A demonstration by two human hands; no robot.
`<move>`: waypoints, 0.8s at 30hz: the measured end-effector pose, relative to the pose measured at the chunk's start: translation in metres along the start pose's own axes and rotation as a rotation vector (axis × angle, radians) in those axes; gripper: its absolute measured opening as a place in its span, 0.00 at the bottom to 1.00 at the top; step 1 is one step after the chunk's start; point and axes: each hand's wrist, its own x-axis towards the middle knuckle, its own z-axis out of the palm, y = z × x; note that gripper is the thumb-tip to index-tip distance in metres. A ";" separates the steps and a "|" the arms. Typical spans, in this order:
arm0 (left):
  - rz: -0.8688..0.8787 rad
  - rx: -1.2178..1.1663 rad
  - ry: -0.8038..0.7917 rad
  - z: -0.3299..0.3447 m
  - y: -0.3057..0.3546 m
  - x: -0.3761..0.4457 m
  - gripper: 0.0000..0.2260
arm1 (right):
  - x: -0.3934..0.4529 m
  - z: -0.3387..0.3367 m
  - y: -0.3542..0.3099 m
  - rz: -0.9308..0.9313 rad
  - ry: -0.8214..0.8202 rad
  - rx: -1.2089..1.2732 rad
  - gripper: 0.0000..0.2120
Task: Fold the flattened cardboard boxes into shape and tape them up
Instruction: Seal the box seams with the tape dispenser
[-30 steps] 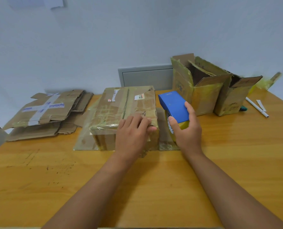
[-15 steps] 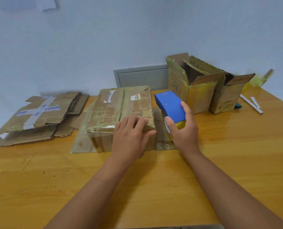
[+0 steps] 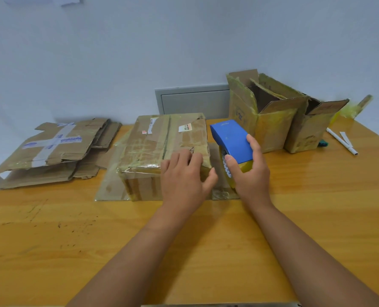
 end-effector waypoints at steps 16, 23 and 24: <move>0.274 -0.150 -0.313 -0.043 -0.056 0.026 0.12 | 0.002 0.000 0.004 0.030 -0.004 0.040 0.34; 0.327 -0.110 -0.334 -0.045 -0.063 0.029 0.17 | 0.002 -0.001 0.003 0.034 -0.010 0.047 0.34; 0.326 -0.117 -0.334 -0.044 -0.064 0.029 0.17 | 0.002 -0.001 0.003 0.034 -0.013 0.049 0.34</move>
